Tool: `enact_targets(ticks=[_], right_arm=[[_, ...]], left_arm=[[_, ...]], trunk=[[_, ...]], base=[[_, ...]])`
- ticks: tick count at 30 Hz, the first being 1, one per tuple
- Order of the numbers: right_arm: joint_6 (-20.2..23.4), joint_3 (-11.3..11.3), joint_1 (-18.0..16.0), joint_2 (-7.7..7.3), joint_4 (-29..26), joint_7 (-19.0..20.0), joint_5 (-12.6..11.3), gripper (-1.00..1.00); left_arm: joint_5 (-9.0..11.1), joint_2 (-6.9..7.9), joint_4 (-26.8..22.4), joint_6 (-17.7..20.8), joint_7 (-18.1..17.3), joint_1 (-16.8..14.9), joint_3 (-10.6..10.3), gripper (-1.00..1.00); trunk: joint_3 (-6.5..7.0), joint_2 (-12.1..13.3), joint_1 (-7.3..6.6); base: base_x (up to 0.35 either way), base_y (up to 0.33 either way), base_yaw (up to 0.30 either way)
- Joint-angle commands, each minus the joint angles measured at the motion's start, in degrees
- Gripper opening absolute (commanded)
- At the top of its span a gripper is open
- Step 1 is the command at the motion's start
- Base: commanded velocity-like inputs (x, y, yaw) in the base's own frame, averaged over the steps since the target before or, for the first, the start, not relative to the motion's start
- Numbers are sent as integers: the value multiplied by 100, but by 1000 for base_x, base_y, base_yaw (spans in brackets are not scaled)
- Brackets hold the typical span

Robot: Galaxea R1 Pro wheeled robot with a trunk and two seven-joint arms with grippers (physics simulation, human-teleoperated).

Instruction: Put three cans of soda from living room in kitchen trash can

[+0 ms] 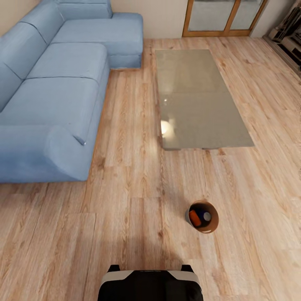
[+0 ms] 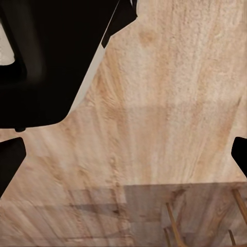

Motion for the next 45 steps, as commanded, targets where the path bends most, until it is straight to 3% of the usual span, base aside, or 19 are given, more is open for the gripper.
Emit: enact_targets(ticks=[1, 4, 10, 15, 31, 36, 45], right_arm=[[-2, -3, 0, 1, 0, -1, -2, 100], [0, -15, 0, 2, 6, -4, -9, 100], [-4, -28, 0, 9, 15, -24, -15, 100], [-3, -28, 0, 14, 41, -171, -16, 100], [-74, -38, 0, 32, 63, -274, -14, 100], [-92, -352, 0, 35, 63, -270, -5, 100], [-95, -476, 0, 60, 63, -270, 1, 100]], left_arm=[[104, 18, 11, 29, 0, -1, -6, 100], [520, 140, 40, 102, 1, 4, -12, 100], [718, 199, 52, 134, 1, 7, -25, 100], [742, 181, 54, 145, 1, 7, -34, 100], [748, 152, 55, 151, -8, 8, -63, 100], [736, 135, 49, 147, -8, 8, -78, 100], [732, 42, 46, 147, -6, 8, -82, 100]], trunk=[[28, 42, -22], [110, 162, -88], [274, 403, -220], [410, 603, -330], [559, 604, -330], [605, 604, -330], [689, 604, -330]], base=[[0, 0, -62], [0, 0, -62], [0, 0, -62], [0, 0, -62], [0, 0, -64], [0, 0, -71], [0, 0, -72]])
